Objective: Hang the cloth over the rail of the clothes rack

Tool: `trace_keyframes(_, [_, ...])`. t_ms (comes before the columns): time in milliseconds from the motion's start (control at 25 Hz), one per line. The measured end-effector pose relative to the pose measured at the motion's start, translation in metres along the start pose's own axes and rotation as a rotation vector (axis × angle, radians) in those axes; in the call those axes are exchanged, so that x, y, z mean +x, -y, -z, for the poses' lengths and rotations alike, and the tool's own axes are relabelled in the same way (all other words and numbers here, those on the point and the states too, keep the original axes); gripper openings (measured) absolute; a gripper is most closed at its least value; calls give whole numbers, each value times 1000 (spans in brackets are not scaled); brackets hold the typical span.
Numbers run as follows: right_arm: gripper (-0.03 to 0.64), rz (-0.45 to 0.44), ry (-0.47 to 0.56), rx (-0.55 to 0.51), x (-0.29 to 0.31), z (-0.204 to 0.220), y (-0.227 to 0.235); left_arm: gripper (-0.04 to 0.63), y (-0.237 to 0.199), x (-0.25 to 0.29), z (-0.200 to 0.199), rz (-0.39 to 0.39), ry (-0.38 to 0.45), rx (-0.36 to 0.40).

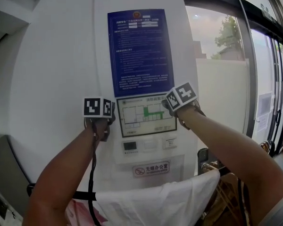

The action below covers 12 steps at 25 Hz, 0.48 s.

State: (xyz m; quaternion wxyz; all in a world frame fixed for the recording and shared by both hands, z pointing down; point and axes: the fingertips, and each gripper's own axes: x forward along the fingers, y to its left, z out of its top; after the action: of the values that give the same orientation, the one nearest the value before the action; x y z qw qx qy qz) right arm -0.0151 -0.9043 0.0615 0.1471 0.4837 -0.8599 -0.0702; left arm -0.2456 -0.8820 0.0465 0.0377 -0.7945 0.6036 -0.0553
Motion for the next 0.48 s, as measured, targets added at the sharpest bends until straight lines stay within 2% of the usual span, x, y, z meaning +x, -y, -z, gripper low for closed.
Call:
trace_keyframes(200, [83,-6,19,-3,-48,-8,-24,24,25,-27,-22,78,48,-3])
trace_keyframes(280, [14,-9,29,-20,-72,-7,-38,6,38,-41,-28,108,68,0])
trace_keyframes(480, [2,-26,88,-62,-142,-2,-77,6,80,-89,-36,185,120,13])
